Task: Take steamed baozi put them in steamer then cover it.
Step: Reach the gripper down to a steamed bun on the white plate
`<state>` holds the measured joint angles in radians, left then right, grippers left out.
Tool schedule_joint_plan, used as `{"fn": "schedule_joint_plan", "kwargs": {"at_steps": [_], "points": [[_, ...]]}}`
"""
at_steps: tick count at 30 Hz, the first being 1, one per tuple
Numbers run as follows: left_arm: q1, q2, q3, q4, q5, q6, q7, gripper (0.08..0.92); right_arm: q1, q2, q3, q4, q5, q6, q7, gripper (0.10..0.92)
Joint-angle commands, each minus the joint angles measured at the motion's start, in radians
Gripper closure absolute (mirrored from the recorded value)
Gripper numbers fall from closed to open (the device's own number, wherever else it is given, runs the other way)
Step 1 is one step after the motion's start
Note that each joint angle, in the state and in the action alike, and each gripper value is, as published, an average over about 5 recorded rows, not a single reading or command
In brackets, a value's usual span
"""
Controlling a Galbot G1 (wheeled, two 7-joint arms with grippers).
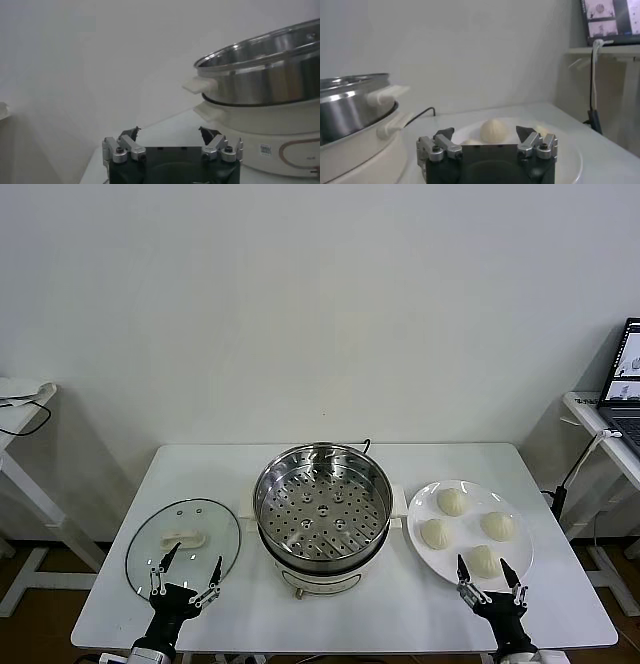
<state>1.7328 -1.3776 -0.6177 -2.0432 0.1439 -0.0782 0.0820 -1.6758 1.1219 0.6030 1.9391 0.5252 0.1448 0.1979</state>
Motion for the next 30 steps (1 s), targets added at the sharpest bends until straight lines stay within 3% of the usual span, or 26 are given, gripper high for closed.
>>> {"fn": "schedule_joint_plan", "kwargs": {"at_steps": [1, 9, 15, 21, 30], "points": [[0.002, -0.001, 0.005, -0.006, 0.001, -0.002, 0.0, 0.177, 0.247, -0.065, 0.0, -0.04, 0.046, -0.121, 0.079, 0.203], [0.006, -0.001, 0.002, -0.03, 0.001, -0.002, -0.001, 0.177, 0.695, -0.193, -0.194, -0.311, 0.165, -0.174, 0.104, 0.203], [0.008, -0.004, 0.003, -0.044, 0.001, 0.0, -0.002, 0.177, 1.017, -0.259, -0.414, -0.581, 0.274, -0.205, -0.006, 0.203], [0.01, -0.004, 0.001, -0.049, 0.0, -0.001, -0.004, 0.177, 1.213, -0.367, -0.66, -0.768, 0.285, -0.241, -0.365, 0.203], [0.011, -0.001, -0.001, -0.056, 0.0, 0.0, -0.011, 0.177, 1.518, -0.394, -0.952, -1.083, 0.002, -0.133, -1.081, 0.203]]}}
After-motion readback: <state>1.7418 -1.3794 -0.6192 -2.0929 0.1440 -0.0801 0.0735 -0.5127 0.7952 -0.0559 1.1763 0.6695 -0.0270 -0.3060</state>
